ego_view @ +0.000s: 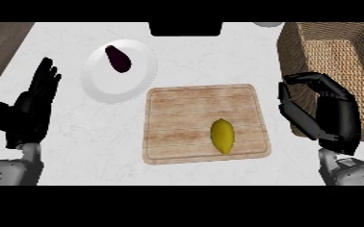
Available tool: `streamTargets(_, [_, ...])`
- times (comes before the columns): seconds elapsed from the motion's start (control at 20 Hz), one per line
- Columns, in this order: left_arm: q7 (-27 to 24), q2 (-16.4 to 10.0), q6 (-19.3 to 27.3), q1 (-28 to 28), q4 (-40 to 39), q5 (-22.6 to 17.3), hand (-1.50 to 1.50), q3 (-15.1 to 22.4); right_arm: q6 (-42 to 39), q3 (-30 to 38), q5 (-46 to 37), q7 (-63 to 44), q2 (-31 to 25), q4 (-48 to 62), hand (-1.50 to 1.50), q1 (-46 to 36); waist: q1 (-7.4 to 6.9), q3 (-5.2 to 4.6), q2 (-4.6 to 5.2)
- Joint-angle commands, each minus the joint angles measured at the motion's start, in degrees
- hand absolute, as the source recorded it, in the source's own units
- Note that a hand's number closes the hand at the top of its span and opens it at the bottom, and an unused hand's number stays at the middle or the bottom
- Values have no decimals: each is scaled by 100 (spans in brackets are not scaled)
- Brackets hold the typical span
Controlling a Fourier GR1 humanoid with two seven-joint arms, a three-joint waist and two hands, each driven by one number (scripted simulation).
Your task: Pick the lemon from the cutting board and place it in the basket
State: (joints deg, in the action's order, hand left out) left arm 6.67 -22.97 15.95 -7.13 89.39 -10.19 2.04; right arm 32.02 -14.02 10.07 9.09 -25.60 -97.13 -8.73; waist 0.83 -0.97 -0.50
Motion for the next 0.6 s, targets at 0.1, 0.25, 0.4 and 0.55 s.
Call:
streamTargets(0.1, [252, 5, -117, -276, -177, 17, 0, 133, 2094, -396, -1700, -856, 546, 870, -150, 31, -31, 55, 85])
streamTargets(0.25, [329, -73, -132, -276, -250, -49, 0, 5, 2491, -281, -2276, -1619, 289, 1057, -150, 202, 82, 30, 54])
streamTargets(0.4, [203, 15, -133, -52, -232, 2, 0, 105, 2462, -146, -2737, -2487, -21, 1074, -150, 165, 64, 9, 18])
streamTargets(0.55, [245, -112, -130, -116, -220, 61, 0, 52, 1453, -446, -2769, -3319, -492, 957, -150, 331, 112, -15, 5])
